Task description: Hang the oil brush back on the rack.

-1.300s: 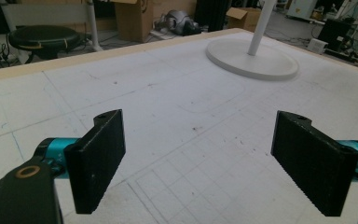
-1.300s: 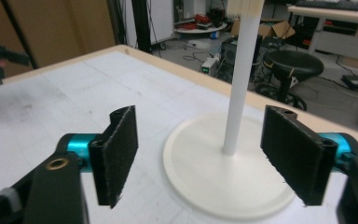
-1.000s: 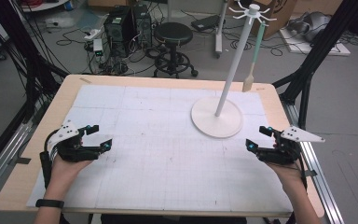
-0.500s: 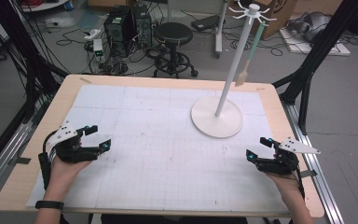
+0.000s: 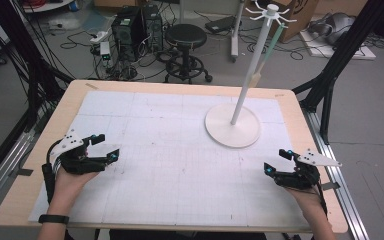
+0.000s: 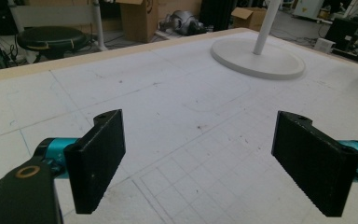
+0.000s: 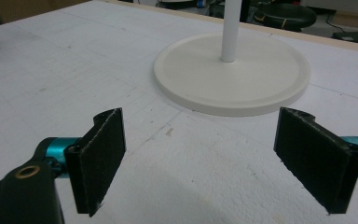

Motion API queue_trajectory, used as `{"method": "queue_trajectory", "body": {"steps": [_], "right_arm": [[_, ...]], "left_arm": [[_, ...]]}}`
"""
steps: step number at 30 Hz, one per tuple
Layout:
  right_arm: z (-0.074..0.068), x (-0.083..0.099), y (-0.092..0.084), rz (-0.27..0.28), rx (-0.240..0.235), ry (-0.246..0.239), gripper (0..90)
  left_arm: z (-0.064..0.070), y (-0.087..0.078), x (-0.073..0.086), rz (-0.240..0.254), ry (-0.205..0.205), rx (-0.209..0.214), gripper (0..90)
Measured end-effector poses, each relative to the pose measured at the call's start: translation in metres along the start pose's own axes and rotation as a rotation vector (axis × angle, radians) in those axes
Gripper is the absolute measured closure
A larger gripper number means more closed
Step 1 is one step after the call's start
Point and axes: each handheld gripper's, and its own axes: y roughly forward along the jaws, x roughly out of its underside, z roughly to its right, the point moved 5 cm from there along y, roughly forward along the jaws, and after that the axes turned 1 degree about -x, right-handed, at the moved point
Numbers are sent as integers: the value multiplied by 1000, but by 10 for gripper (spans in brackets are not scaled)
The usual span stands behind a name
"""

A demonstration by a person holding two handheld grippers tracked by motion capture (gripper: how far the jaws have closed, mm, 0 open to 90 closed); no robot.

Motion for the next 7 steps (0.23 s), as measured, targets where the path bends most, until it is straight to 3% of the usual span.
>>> {"method": "queue_trajectory", "body": {"steps": [7], "right_arm": [[3,0,0,9,11,12,152]], "left_arm": [[-2,-1,-1,6,-3,-6,180]]}}
